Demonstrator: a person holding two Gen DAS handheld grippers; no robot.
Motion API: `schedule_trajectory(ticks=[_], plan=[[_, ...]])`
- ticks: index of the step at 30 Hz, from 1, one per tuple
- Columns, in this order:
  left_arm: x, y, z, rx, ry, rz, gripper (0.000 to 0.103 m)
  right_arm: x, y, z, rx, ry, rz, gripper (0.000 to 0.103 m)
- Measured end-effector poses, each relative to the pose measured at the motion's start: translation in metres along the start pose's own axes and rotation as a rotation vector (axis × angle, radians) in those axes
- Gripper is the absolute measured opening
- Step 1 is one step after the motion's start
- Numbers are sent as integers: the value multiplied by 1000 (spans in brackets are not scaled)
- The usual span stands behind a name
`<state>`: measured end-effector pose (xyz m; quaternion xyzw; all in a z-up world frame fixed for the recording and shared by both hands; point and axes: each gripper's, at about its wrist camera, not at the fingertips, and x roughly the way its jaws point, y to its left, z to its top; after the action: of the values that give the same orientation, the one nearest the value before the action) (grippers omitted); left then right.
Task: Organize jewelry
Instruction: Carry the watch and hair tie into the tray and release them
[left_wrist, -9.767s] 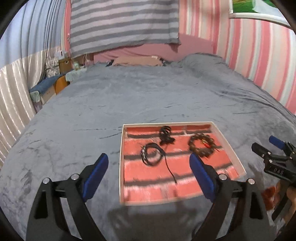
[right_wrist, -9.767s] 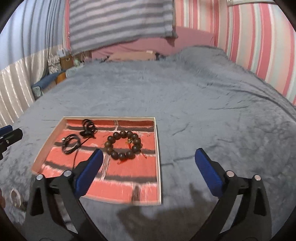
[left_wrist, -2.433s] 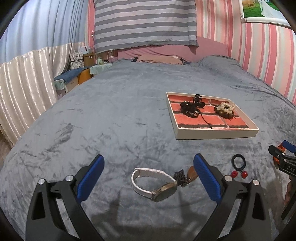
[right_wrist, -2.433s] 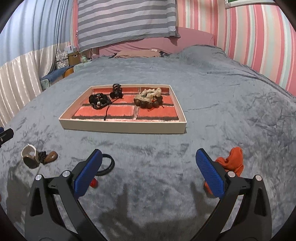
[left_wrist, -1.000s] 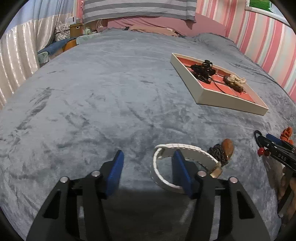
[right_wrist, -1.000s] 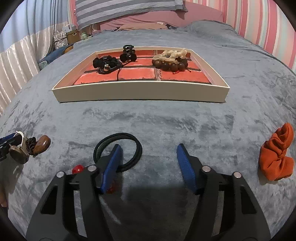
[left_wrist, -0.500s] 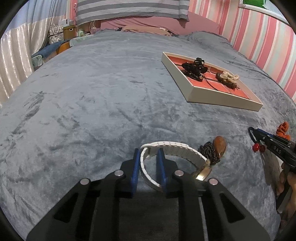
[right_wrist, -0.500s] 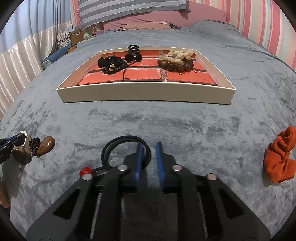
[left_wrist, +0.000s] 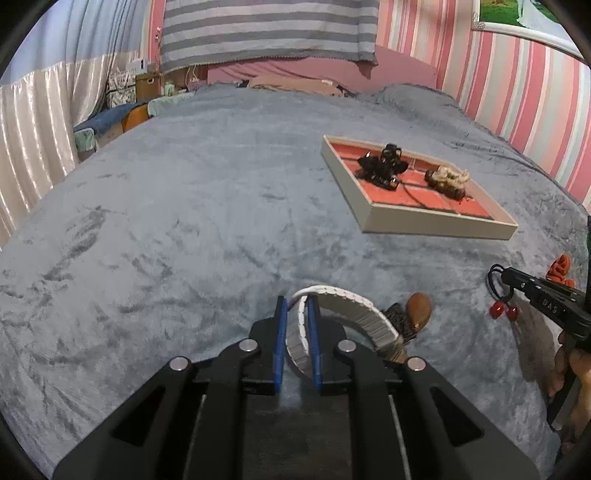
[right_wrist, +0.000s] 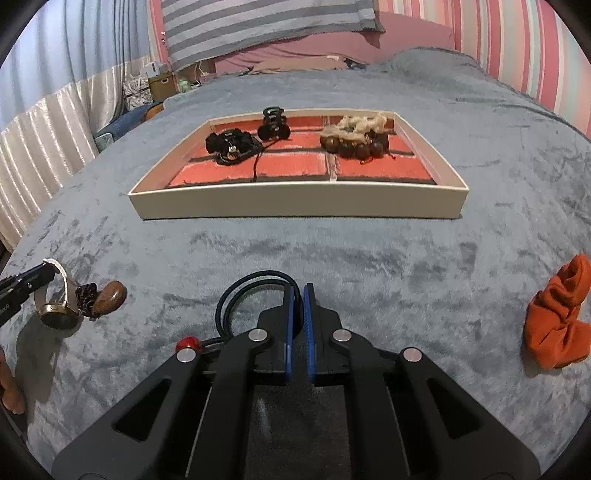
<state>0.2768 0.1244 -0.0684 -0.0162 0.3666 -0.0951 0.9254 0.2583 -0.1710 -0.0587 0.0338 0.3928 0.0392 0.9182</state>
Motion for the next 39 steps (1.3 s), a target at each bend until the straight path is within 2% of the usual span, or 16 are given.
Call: schedule_trajectory(ticks=[12,20,31,34,39], plan=[[-25,-20,21,11,-102,-11,12,-11,-8,11,-11,-60,28,6],[-32,-47,59,36,-160,-29,12,-22,-24,37,-2,-120,22,6],[21,-103,123,22,-149,-61,12,-27,-63,108,22,-203,-11,6],[43,-117,134,7,-129,-65,12,-15,-74,126,25,-202,-19,6],[86,-138,143,-11,-77,-64,12,15,-85,136,26,-174,-29,6]])
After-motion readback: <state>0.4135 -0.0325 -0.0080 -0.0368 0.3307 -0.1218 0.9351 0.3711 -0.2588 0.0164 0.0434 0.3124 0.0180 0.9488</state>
